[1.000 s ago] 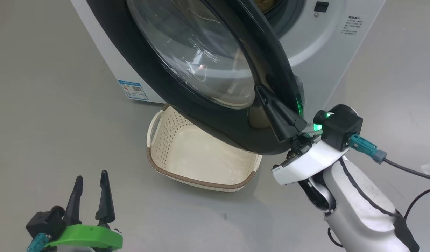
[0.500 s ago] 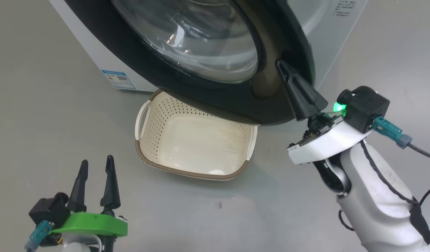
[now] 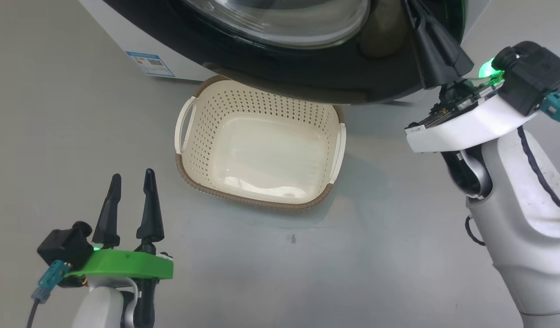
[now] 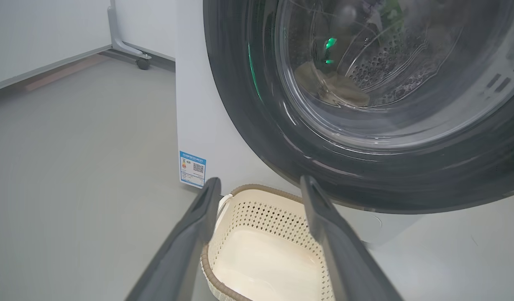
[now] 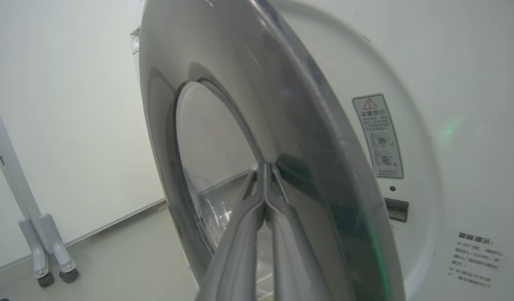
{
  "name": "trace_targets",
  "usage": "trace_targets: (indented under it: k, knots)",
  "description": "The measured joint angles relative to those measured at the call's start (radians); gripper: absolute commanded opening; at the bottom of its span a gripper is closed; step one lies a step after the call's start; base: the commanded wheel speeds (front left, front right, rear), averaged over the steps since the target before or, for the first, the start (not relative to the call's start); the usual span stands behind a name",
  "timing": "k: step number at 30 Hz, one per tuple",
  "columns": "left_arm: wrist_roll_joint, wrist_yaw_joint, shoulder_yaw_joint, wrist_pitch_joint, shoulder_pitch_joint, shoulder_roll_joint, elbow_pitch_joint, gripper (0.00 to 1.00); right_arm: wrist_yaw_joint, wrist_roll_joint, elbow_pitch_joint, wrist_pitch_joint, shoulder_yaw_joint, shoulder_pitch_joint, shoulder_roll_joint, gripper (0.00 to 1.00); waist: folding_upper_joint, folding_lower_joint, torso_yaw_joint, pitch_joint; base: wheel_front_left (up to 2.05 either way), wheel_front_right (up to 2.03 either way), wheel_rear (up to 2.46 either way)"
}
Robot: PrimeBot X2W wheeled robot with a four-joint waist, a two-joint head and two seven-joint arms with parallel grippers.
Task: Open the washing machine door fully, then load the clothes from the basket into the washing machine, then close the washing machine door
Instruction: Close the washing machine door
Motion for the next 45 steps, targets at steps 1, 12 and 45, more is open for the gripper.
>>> trace_targets:
  k: [1, 12, 45]
  knots:
    - [-0.007, 0.000, -0.006, 0.000, -0.005, 0.000, -0.002, 1.00, 0.003, -0.003, 0.000, 0.000, -0.006, -0.010, -0.005, 0.00, 0.0000, 0.0000, 0.002, 0.009, 0.00, 0.00, 0.00]
    - [-0.092, 0.000, -0.042, 0.000, -0.081, -0.002, -0.065, 1.00, 0.004, -0.005, 0.035, 0.000, -0.109, -0.113, -0.048, 0.00, 0.0000, 0.0001, 0.047, 0.096, 0.00, 0.00, 0.00]
    - [-0.020, 0.001, 0.021, 0.000, -0.073, -0.005, 0.053, 1.00, 0.003, -0.018, 0.119, 0.000, -0.127, -0.015, -0.019, 1.00, 0.0000, 0.0000, -0.005, 0.013, 0.00, 0.00, 0.00]
